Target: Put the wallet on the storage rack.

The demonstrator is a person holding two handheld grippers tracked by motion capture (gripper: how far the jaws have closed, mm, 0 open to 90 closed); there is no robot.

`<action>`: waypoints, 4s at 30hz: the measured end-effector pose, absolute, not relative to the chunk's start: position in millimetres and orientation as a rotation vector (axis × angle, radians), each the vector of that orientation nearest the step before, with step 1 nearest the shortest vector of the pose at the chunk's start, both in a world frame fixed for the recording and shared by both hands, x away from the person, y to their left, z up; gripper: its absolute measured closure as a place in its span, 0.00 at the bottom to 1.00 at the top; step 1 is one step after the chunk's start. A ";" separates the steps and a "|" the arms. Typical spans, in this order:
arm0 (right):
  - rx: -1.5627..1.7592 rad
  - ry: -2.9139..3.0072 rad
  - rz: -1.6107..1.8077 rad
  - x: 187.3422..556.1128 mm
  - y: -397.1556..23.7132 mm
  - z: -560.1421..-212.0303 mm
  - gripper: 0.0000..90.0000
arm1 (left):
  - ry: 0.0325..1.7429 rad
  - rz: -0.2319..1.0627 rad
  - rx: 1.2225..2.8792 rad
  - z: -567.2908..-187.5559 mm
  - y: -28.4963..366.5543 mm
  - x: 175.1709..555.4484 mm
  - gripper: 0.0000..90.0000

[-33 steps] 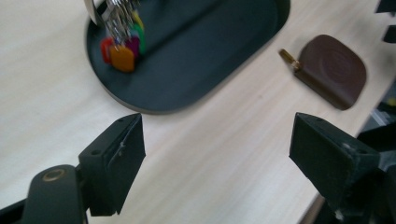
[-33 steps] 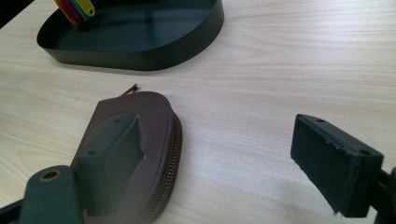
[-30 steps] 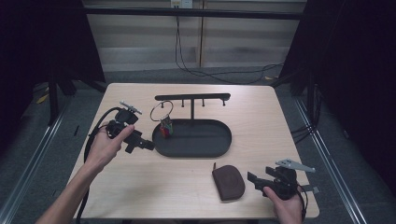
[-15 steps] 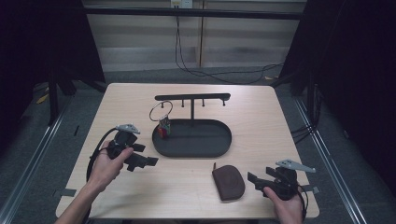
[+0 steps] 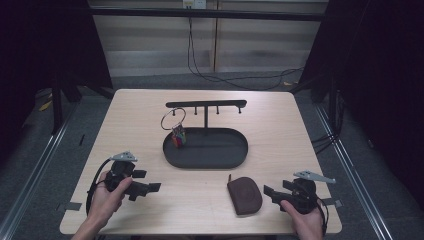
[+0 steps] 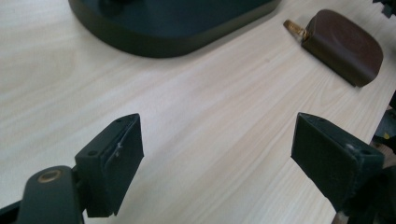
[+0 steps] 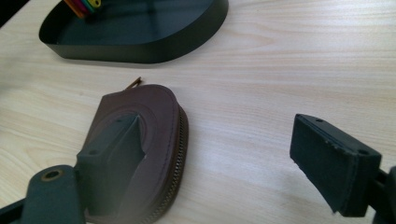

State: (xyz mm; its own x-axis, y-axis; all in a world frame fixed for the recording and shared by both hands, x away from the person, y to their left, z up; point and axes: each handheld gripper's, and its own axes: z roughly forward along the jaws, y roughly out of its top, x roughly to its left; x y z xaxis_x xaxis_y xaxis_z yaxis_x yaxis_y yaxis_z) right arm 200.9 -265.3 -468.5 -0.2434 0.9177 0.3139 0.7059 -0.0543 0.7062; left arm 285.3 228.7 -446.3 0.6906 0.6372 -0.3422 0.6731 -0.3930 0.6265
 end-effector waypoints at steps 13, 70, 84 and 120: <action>1.713 2.150 1.134 213.1 -247.2 -437.9 0.18 | 0.993 -0.094 2.097 -464.4 237.8 267.4 0.19; 1.989 2.586 0.511 278.8 -178.2 -471.1 0.14 | 0.933 -0.021 2.088 -467.1 239.3 259.8 0.20; 2.003 2.609 0.489 281.7 -180.0 -469.7 0.17 | 0.940 -0.041 2.076 -467.7 242.2 260.3 0.20; 1.966 2.535 0.700 282.5 -196.0 -428.1 0.74 | 0.947 -0.037 2.055 -467.6 245.0 260.2 0.20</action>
State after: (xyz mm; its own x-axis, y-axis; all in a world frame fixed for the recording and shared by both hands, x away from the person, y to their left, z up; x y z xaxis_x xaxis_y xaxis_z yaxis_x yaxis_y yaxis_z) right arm 282.5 -196.0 -428.1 -0.2765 0.8897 0.3633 0.9501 0.1963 0.2425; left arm 260.2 245.0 -467.6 0.7129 0.6098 -0.3463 0.6347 -0.3512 0.6883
